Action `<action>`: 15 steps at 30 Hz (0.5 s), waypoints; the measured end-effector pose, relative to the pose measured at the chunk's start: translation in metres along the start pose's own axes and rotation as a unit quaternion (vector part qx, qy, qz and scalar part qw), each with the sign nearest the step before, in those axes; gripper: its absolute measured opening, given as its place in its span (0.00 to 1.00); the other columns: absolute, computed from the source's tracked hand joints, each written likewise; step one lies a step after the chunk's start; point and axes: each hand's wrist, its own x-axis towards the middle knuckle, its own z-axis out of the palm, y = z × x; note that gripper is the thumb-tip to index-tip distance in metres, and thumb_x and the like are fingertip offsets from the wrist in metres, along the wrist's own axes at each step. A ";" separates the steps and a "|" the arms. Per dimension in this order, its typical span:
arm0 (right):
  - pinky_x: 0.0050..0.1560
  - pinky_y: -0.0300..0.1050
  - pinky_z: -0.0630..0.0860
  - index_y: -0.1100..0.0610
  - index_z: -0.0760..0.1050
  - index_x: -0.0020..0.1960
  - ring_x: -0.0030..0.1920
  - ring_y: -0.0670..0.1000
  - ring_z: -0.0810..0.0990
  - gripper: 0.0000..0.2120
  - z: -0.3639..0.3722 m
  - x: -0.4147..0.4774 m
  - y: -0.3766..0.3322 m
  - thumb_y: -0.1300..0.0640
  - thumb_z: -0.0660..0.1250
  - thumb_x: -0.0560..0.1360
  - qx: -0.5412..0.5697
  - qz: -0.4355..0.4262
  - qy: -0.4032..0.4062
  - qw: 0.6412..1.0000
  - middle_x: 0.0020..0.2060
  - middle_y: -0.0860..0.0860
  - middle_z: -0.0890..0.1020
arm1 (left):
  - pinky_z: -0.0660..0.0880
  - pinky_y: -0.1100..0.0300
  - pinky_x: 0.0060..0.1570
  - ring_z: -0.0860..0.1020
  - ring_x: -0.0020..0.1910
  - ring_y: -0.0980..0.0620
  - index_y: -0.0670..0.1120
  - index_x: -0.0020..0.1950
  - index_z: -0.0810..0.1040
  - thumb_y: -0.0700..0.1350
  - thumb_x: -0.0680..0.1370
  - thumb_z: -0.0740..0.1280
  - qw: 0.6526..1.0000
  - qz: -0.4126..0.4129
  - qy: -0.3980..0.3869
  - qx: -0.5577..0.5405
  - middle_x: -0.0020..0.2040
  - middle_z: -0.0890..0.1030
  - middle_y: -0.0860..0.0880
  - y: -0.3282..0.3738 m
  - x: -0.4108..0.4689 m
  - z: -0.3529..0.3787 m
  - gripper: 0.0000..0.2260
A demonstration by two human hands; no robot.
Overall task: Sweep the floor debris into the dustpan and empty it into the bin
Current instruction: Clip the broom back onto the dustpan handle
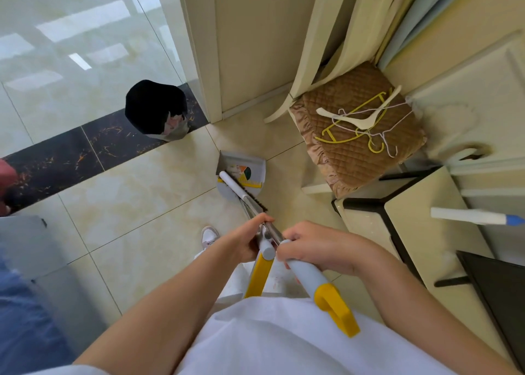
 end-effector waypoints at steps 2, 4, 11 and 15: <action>0.33 0.39 0.73 0.59 0.69 0.45 0.29 0.49 0.74 0.12 -0.001 0.001 0.002 0.55 0.64 0.64 0.010 -0.004 0.002 1.000 0.35 0.55 0.73 | 0.75 0.53 0.43 0.75 0.37 0.45 0.41 0.45 0.70 0.49 0.75 0.65 1.000 0.002 0.002 -0.005 0.37 0.75 0.41 0.004 -0.001 0.000 0.11; 0.35 0.41 0.75 0.59 0.69 0.46 0.31 0.49 0.75 0.15 -0.003 0.001 0.001 0.54 0.63 0.62 0.033 -0.011 0.000 0.999 0.37 0.56 0.73 | 0.76 0.54 0.39 0.74 0.34 0.46 0.41 0.41 0.70 0.48 0.75 0.65 1.000 0.003 0.010 -0.007 0.32 0.75 0.42 0.010 0.000 -0.001 0.11; 0.30 0.37 0.74 0.61 0.71 0.48 0.28 0.44 0.75 0.06 -0.008 -0.003 -0.003 0.61 0.65 0.73 0.111 -0.040 -0.005 0.993 0.42 0.52 0.75 | 0.74 0.62 0.22 0.75 0.19 0.49 0.42 0.36 0.67 0.44 0.79 0.60 0.999 0.022 0.016 -0.024 0.21 0.74 0.44 0.033 -0.016 0.011 0.12; 0.26 0.37 0.72 0.61 0.71 0.44 0.25 0.46 0.73 0.05 -0.020 -0.004 -0.006 0.61 0.65 0.71 0.188 -0.051 0.012 0.981 0.31 0.52 0.73 | 0.77 0.57 0.38 0.78 0.32 0.47 0.41 0.41 0.70 0.50 0.77 0.65 0.999 0.031 0.003 -0.031 0.32 0.76 0.43 0.045 -0.015 0.018 0.13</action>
